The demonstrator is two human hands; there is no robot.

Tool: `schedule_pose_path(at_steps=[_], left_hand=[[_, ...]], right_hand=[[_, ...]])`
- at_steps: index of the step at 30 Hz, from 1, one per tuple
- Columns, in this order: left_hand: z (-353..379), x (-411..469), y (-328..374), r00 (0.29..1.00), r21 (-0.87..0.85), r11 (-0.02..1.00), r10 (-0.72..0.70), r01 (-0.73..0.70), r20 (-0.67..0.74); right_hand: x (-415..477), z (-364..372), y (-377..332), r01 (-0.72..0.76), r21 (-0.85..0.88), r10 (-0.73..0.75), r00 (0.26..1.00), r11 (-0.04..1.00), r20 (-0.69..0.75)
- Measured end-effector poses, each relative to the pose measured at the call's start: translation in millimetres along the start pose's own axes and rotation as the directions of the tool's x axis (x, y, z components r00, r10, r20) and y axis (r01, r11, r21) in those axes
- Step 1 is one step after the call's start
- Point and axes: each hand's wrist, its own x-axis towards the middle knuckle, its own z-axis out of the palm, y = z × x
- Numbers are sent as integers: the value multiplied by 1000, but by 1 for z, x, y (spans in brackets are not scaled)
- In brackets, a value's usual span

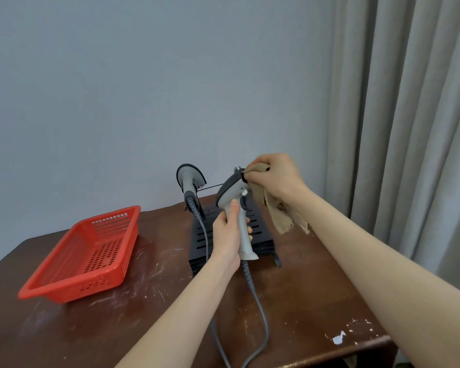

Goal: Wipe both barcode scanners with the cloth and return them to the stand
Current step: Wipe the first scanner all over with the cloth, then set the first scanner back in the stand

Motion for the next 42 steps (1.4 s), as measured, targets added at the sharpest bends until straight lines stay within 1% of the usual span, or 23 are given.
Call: schedule_pose_path(at_steps=[1, 2, 3, 5, 6, 7, 9, 11, 14, 16, 18, 19, 21, 23, 25, 28, 30, 31, 33, 36, 39, 42], left_hand=[[0, -1, 1, 1000, 1, 1000, 3, -3, -4], [0, -1, 1, 1000, 10, 1000, 3, -3, -10], [0, -1, 1, 1000, 30, 1000, -1, 2, -17], [-2, -2, 0, 1000, 51, 999, -13, 14, -23], [-3, -3, 2, 1000, 29, 999, -21, 22, -22], [-4, -4, 4, 999, 4, 1000, -29, 29, -27], [-5, -2, 12, 998, -5, 999, -32, 32, -47], [-6, -1, 21, 998, 9, 1000, -9, 10, -57], [-8, 1, 34, 999, 33, 999, 14, -12, -50], [-9, 3, 43, 999, 65, 998, 27, -25, -25], [-9, 5, 52, 999, 91, 995, 33, -33, 5], [-9, 6, 57, 999, 99, 995, 32, -33, 14], [-7, 10, 67, 1000, 122, 992, 26, -28, 18], [-3, 17, 76, 1000, 151, 988, 15, -18, 20], [2, 23, 85, 999, 181, 983, 2, -10, 42], [11, 28, 99, 998, 249, 968, 3, -20, 68], [15, 33, 108, 998, 277, 961, 9, -27, 64], [17, 35, 113, 998, 278, 960, 10, -27, 62], [21, 40, 121, 998, 276, 961, 9, -24, 56], [27, 48, 133, 1000, 270, 963, 1, -9, 28], [32, 53, 142, 999, 243, 970, -33, 22, 41], [34, 57, 148, 995, 150, 987, -71, 59, 73]], right_hand=[[0, 1, -1, 0, 21, 0, 1000, 1000, 15], [1, 1, 2, -5, -19, 6, 1000, 1000, 15], [3, 1, 6, -18, -113, 20, 1000, 993, 13], [5, -1, 14, -72, -354, 74, 997, 932, -7], [4, -3, 18, -102, -432, 100, 995, 896, -28], [3, -5, 22, -127, -462, 120, 992, 878, -45], [-2, -8, 29, -164, -418, 162, 986, 894, -39], [-7, -9, 39, -194, -332, 210, 978, 923, 11], [-16, -6, 58, -249, -277, 282, 956, 928, 85], [-19, -2, 69, -290, -264, 335, 931, 920, 144], [-24, 2, 71, -284, -317, 358, 911, 905, 205], [-25, 2, 70, -253, -368, 348, 911, 895, 220], [-23, 4, 61, -172, -433, 283, 937, 885, 207], [-17, 6, 47, -125, -409, 212, 962, 904, 174], [-11, 7, 31, -106, -318, 163, 973, 942, 161], [-2, 9, 10, -101, -96, 119, 971, 990, 209], [2, 12, 0, -141, 67, 118, 957, 988, 266], [2, 14, -2, -156, 102, 119, 947, 982, 299], [4, 18, -5, -136, 91, 98, 938, 987, 333], [11, 24, -8, -80, 80, 48, 937, 994, 345], [21, 25, -11, -53, 22, 43, 949, 998, 311], [34, 23, -15, -75, 12, 69, 956, 997, 284]])
